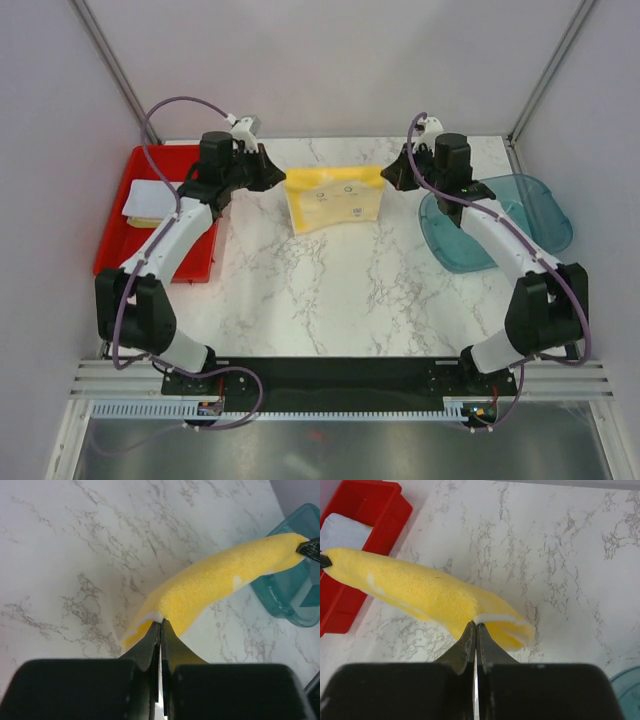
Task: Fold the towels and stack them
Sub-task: Fold the towel
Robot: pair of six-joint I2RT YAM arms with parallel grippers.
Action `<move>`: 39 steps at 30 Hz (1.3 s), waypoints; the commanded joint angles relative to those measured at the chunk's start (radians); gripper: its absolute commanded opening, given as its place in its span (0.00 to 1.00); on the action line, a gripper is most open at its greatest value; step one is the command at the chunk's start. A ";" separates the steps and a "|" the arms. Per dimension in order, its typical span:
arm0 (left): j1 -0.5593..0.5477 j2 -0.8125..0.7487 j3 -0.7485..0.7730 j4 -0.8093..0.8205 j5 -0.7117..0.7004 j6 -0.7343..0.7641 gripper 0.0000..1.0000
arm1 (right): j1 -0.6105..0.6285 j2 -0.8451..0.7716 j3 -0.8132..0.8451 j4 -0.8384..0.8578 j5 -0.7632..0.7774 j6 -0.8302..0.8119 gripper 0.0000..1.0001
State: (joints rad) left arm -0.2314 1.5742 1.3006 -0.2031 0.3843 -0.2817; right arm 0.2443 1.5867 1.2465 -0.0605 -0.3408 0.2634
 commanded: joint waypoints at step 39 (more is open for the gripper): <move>-0.068 0.354 0.000 0.240 -0.090 -0.014 0.02 | 0.047 0.266 -0.136 0.370 0.098 0.066 0.00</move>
State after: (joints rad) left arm -0.3046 1.9175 1.1950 -0.0647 0.2810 -0.3241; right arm 0.3157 1.8462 1.0183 0.1993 -0.2348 0.3573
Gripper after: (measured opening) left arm 0.029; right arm 0.009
